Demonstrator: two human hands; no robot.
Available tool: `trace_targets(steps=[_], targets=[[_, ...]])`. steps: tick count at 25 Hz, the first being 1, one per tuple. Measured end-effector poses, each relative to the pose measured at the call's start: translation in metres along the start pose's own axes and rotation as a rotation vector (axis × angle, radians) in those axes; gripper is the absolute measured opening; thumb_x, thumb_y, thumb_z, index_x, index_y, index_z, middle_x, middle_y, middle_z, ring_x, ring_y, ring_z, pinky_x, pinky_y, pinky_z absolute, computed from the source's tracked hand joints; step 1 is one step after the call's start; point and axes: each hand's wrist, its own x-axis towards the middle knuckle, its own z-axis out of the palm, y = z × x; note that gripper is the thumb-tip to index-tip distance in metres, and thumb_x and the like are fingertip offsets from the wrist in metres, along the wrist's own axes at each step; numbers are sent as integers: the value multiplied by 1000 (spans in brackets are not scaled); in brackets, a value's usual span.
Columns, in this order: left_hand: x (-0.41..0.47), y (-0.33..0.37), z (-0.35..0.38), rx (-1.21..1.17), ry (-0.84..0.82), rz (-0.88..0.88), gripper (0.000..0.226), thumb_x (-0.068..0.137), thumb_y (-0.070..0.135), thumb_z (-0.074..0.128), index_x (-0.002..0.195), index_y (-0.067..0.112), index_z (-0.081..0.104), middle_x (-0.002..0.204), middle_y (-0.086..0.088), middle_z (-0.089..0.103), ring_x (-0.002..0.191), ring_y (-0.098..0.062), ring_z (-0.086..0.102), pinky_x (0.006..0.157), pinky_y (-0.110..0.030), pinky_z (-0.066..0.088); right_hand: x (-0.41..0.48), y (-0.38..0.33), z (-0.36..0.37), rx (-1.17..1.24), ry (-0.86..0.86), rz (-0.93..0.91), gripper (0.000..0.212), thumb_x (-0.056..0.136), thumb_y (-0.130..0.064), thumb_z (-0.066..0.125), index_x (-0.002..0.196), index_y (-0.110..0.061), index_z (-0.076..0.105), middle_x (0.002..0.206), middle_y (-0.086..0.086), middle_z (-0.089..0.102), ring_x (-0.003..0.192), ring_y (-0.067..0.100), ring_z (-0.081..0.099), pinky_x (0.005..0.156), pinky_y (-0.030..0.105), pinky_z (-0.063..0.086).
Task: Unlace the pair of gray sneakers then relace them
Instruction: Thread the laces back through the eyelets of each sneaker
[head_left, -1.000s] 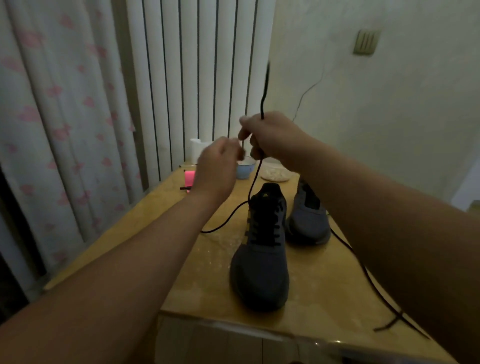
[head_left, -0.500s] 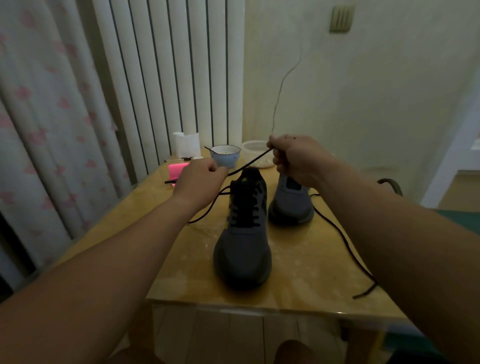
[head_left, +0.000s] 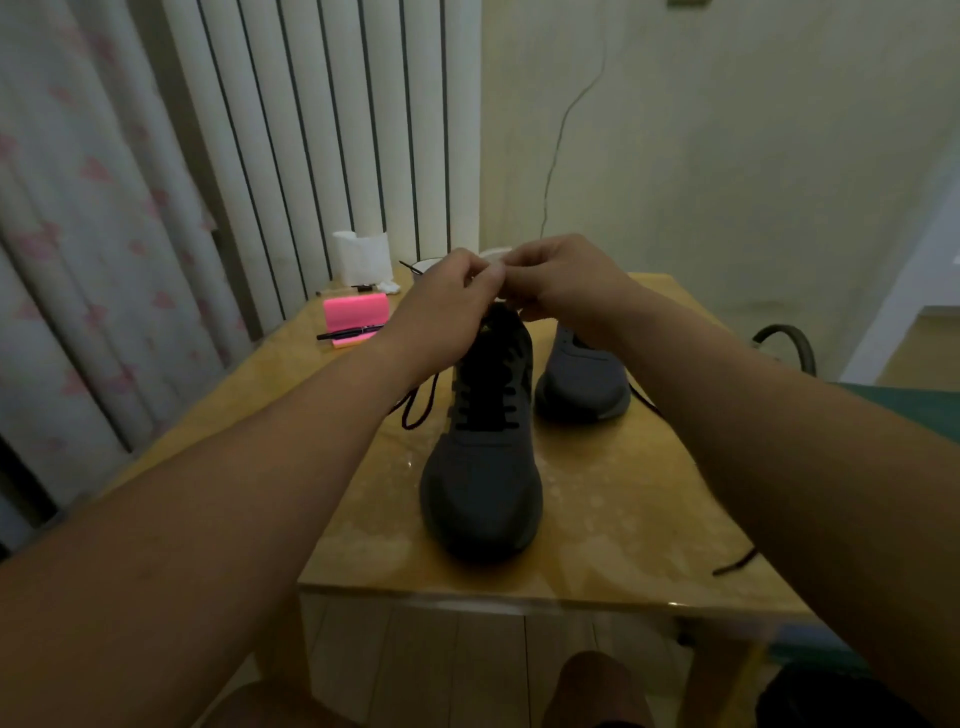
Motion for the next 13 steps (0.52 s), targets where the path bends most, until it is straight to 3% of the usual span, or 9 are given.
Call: trace_targets(steps=[3, 5, 7, 9, 13], targets=[[1, -12, 1, 64, 30, 41, 19, 110, 34, 52, 108, 18, 64, 87, 5, 60, 72, -6, 53, 63, -26, 40, -2, 12, 0, 156, -12, 28, 7, 102, -12, 64, 105, -11, 70, 94, 12, 77, 82, 19, 74, 74, 29, 60], [3, -18, 4, 63, 52, 57, 19, 108, 31, 57, 100, 17, 66, 82, 5, 59, 70, -8, 52, 64, -28, 40, -5, 21, -1, 258, 36, 84, 8, 105, -14, 58, 106, -12, 66, 89, 10, 76, 79, 21, 73, 70, 32, 60], [4, -24, 6, 51, 50, 58, 18, 107, 31, 59, 101, 19, 70, 84, 5, 63, 75, -9, 57, 67, -28, 44, -11, 30, -5, 154, 53, 137, 12, 106, -19, 57, 106, -15, 68, 83, 6, 72, 73, 19, 67, 62, 28, 55], [4, -28, 7, 61, 25, 61, 18, 107, 32, 59, 107, 22, 73, 91, 4, 68, 84, -11, 64, 69, -26, 49, -17, 39, -6, 15, -17, 169, 12, 105, -24, 60, 105, -19, 71, 85, 5, 68, 73, 16, 63, 64, 27, 53], [5, -35, 9, 206, -15, 115, 16, 105, 29, 62, 109, 22, 76, 100, 8, 69, 93, -6, 64, 77, -28, 54, -20, 47, -5, 47, -106, 186, 17, 102, -30, 65, 109, -15, 70, 93, 6, 71, 81, 17, 68, 68, 28, 54]])
